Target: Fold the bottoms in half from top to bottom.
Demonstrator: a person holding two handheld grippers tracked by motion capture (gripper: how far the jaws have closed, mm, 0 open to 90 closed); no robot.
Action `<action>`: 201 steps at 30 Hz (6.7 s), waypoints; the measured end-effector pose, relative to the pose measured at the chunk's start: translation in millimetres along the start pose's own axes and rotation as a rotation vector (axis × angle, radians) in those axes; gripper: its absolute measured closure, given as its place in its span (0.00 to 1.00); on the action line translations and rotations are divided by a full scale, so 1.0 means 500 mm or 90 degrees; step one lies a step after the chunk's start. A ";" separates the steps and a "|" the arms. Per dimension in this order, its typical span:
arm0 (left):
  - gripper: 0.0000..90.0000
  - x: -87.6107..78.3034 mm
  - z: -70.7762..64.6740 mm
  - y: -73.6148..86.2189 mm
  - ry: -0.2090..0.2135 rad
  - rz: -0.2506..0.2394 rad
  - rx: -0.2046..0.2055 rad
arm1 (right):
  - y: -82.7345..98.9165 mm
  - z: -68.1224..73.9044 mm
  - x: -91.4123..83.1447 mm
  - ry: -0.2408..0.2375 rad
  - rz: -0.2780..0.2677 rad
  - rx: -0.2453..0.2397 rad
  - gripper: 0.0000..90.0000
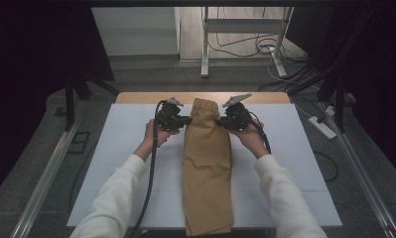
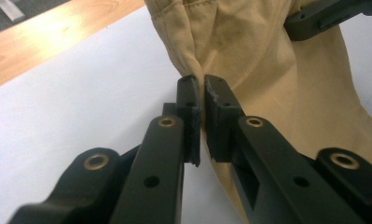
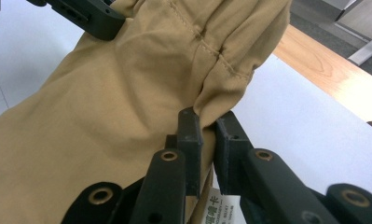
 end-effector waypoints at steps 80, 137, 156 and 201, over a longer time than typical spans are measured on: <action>0.99 0.022 0.044 -0.010 0.004 -0.006 -0.004 | -0.023 -0.026 -0.009 0.010 -0.026 -0.012 0.96; 0.98 -0.009 -0.058 0.082 0.067 -0.015 0.043 | 0.073 0.048 -0.049 -0.037 -0.023 -0.008 0.96; 0.98 -0.016 -0.084 0.113 0.084 -0.007 0.053 | 0.095 0.075 -0.066 -0.050 -0.020 -0.016 0.96; 0.97 -0.020 -0.156 0.193 0.114 0.005 0.065 | 0.171 0.153 -0.115 -0.082 -0.039 -0.040 0.95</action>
Point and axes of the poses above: each handheld gripper's, and its own axes: x roughly forward along the jaws, y roughly out of its underside, z roughly to its left, the point moved 3 cm from there along x, roughly forward along the jaws, and after that the axes turned 12 degrees about y, right-handed, at the moved point
